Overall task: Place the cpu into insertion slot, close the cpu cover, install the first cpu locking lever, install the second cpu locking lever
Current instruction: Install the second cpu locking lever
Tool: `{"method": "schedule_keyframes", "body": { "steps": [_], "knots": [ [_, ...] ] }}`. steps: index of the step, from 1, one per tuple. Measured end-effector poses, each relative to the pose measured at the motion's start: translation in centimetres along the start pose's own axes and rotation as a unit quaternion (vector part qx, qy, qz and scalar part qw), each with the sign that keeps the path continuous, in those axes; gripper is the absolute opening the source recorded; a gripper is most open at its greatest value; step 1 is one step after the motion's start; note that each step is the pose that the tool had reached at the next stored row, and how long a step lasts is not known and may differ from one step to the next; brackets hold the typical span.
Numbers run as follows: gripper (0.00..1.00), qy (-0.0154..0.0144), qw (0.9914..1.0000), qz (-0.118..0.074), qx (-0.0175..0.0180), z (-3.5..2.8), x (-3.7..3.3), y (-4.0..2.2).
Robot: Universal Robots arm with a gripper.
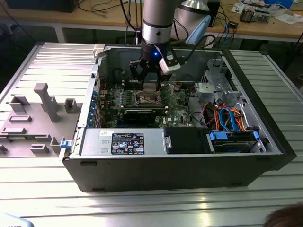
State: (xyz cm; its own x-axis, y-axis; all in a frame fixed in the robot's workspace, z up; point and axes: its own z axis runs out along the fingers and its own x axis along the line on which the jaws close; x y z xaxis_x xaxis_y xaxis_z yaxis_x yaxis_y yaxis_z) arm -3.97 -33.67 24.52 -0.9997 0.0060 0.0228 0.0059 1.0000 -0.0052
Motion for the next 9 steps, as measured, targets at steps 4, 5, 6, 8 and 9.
{"method": "schedule_keyframes", "body": {
  "steps": [4,5,6,8,9],
  "knots": [
    [0.55,0.0001,0.99991,0.013,-0.0003,0.01,0.00,0.00],
    [0.55,0.0001,0.99987,0.016,-0.0004,0.02,0.00,0.00],
    [0.55,0.0001,0.99982,0.019,-0.0004,0.02,0.00,0.00],
    [0.55,0.0001,0.99969,0.025,-0.0006,0.02,0.00,0.00],
    [0.55,0.0002,0.99948,0.032,-0.0007,0.03,0.00,0.00]
  ]
}}
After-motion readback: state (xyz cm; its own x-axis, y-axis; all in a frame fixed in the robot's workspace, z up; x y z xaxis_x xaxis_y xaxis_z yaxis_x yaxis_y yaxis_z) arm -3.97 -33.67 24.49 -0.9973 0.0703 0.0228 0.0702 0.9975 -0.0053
